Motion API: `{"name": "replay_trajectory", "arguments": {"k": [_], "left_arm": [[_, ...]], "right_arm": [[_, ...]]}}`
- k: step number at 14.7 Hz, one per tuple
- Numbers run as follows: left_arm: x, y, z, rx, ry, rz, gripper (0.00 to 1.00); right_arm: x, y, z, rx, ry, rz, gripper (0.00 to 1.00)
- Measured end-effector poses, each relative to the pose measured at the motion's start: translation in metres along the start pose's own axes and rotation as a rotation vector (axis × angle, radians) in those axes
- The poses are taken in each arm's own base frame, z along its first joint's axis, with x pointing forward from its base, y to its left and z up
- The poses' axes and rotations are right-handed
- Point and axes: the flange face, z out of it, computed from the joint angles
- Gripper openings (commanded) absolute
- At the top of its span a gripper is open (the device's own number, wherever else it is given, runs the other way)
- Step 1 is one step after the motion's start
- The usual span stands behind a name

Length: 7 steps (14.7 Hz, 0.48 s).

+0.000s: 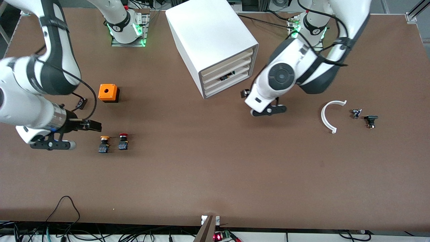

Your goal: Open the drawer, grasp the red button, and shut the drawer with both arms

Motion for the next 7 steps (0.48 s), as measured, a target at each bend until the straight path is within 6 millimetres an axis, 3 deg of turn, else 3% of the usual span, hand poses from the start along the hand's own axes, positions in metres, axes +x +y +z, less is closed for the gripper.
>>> {"name": "replay_trajectory", "arguments": {"k": [5,7], "left_arm": [[0.026,-0.054,-0.075,0.058,0.108,0.147,1.0],[0.036,-0.087,-0.098,0.063,0.145,0.207,1.0]], "right_arm": [[-0.037,0.003,-0.062,0.01,-0.014,-0.003,1.0],[-0.052,0.006,-0.085,0.002,-0.013,-0.005,1.0]]}}
